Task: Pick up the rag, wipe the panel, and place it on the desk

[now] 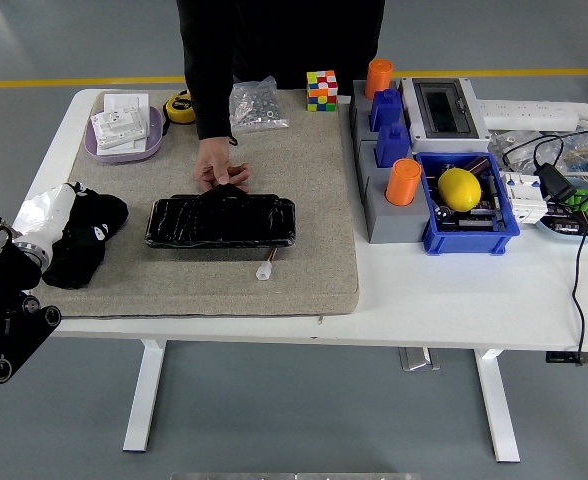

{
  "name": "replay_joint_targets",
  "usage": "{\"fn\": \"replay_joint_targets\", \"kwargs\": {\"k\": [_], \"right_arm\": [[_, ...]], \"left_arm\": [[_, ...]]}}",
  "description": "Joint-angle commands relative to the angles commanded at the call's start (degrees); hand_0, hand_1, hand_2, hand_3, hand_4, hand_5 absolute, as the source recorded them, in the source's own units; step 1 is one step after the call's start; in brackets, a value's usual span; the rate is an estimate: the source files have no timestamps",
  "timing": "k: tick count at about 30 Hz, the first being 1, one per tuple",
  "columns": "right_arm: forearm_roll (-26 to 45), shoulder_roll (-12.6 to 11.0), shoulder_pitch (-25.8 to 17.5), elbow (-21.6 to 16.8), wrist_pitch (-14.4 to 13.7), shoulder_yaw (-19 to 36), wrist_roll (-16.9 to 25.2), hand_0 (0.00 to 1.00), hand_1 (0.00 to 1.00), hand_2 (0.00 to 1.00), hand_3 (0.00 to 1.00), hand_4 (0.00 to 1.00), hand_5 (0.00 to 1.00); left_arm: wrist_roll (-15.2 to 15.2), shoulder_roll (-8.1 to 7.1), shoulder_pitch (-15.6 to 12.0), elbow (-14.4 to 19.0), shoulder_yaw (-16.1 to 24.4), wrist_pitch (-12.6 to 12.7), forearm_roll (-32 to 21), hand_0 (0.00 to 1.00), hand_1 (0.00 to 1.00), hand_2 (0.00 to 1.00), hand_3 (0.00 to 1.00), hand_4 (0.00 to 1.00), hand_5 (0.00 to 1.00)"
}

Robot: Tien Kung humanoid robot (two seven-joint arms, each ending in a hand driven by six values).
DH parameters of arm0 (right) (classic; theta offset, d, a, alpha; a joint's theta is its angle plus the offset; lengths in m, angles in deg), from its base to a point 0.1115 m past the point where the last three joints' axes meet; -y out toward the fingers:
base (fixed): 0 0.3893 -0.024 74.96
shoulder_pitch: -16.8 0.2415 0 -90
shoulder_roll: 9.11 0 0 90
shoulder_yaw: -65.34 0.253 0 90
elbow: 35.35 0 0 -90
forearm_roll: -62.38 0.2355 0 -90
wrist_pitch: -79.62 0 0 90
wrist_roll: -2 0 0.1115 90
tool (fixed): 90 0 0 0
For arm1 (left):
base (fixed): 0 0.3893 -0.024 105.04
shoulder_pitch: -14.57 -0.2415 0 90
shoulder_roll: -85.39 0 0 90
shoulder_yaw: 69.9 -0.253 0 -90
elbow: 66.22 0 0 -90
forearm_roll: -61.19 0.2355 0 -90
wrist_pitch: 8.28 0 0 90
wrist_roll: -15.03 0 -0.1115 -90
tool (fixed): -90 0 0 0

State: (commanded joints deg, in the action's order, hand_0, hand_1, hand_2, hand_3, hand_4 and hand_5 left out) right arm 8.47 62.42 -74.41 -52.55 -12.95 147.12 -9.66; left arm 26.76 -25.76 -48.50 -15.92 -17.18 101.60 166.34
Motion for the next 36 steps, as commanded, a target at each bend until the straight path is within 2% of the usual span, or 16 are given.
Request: {"fn": "replay_joint_targets", "kwargs": {"k": [5, 6, 9, 20, 24, 36], "right_arm": [[0.1, 0.0, -0.1, 0.2, 0.1, -0.2, -0.1, 0.694, 0.446, 0.637, 0.618, 0.998, 0.702], [0.1, -0.1, -0.1, 0.2, 0.2, -0.3, -0.1, 0.693, 0.447, 0.638, 0.618, 0.998, 0.702], [0.2, -0.1, 0.0, 0.2, 0.2, -0.4, -0.1, 0.693, 0.447, 0.638, 0.618, 0.998, 0.702], [0.6, 0.0, 0.3, 0.3, 0.1, -0.8, 0.0, 0.693, 0.447, 0.638, 0.618, 0.998, 0.703], [0.6, 0.0, 0.3, 0.4, 0.2, -0.7, 0.1, 0.693, 0.447, 0.638, 0.619, 0.998, 0.703], [0.7, -0.2, 0.3, 0.5, 0.2, -0.5, 0.2, 0.693, 0.446, 0.638, 0.618, 0.998, 0.704]], "left_arm": [[-1.2, -0.15, -0.6, 1.0, -0.3, 1.3, -1.8, 0.256, 0.185, 0.492, 0.401, 0.117, 0.002], [-1.5, -0.19, -0.9, 1.6, -0.2, 1.5, -2.2, 0.244, 0.178, 0.461, 0.331, 0.120, 0.002], [-1.5, -0.11, -1.1, 2.9, 0.3, 1.4, -2.2, 0.244, 0.178, 0.461, 0.331, 0.120, 0.002], [0.7, -0.99, -0.6, 10.6, 2.9, 0.5, -0.5, 0.240, 0.173, 0.460, 0.335, 0.119, 0.002], [2.0, -0.73, -0.5, 12.8, 2.8, 0.3, 1.0, 0.234, 0.170, 0.463, 0.335, 0.115, 0.002], [2.9, 0.72, 0.3, 13.1, -1.1, -0.1, 1.7, 0.234, 0.157, 0.458, 0.328, 0.084, 0.002]]}}
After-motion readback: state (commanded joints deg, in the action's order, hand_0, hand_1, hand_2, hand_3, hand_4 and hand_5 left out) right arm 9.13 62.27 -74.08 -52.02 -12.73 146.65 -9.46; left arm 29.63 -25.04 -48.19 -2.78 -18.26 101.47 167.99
